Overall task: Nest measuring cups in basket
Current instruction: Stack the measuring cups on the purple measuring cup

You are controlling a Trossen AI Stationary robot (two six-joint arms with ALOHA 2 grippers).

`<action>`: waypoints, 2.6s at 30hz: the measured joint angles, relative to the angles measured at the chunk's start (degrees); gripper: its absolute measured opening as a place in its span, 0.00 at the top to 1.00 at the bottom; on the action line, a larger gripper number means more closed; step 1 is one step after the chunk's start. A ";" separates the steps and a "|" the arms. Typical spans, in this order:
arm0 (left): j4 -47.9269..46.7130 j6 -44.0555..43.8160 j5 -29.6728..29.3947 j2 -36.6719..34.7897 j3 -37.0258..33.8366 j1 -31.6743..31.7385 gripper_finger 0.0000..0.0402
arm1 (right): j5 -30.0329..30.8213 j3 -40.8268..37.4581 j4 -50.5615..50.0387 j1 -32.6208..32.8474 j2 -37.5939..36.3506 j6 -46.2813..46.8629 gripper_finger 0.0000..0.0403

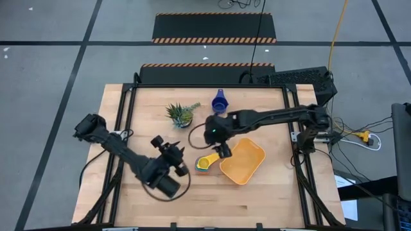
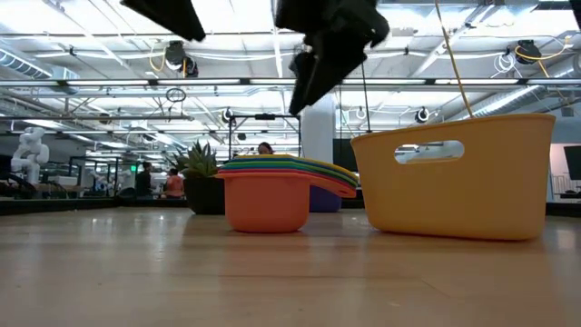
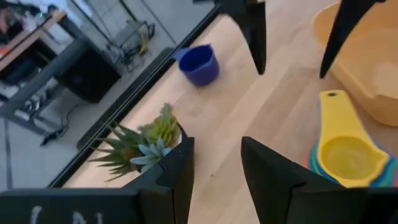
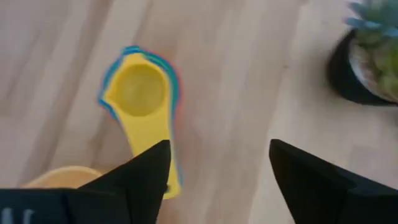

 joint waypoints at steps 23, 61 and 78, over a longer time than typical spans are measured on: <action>15.38 -17.48 -6.63 -0.71 -14.25 -12.92 0.66 | 0.04 10.97 -6.70 5.05 12.28 4.64 0.31; 25.48 -14.84 -4.82 -0.69 -14.43 -13.18 0.66 | 0.26 8.70 -3.89 12.75 14.52 0.69 0.31; 25.67 -14.60 -4.82 -0.69 -14.43 -13.18 0.66 | 0.37 -1.17 11.14 11.94 13.99 2.27 0.31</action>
